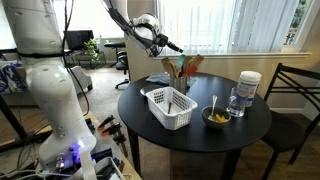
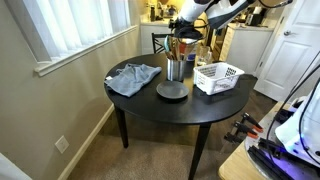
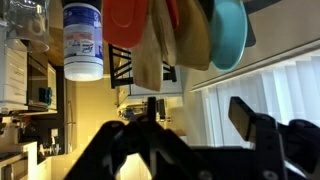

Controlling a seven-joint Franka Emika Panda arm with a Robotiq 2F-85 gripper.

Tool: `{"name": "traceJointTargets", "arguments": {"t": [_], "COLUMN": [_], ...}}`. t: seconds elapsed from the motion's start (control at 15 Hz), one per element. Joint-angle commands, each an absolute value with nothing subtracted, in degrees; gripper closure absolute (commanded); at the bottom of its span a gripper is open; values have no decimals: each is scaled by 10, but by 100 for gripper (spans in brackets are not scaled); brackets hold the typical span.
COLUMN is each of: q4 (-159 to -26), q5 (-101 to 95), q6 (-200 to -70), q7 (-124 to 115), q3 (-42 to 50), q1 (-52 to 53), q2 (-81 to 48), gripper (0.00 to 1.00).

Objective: Take the wooden spoon out of the basket and put it into the metal bucket

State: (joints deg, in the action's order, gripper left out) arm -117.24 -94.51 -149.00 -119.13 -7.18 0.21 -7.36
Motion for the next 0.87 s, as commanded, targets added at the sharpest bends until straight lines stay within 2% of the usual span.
{"name": "traceJointTargets", "arguments": {"t": [0.0,0.8], "q4": [-1192,-1173], "q5": [-922,-926], "q6": [-1489,-1489], "q7": [-1161,-1173], "q3": [-72,-72], "q1": [0,2], "q2": [-53,-74], "gripper": [0,0]}}
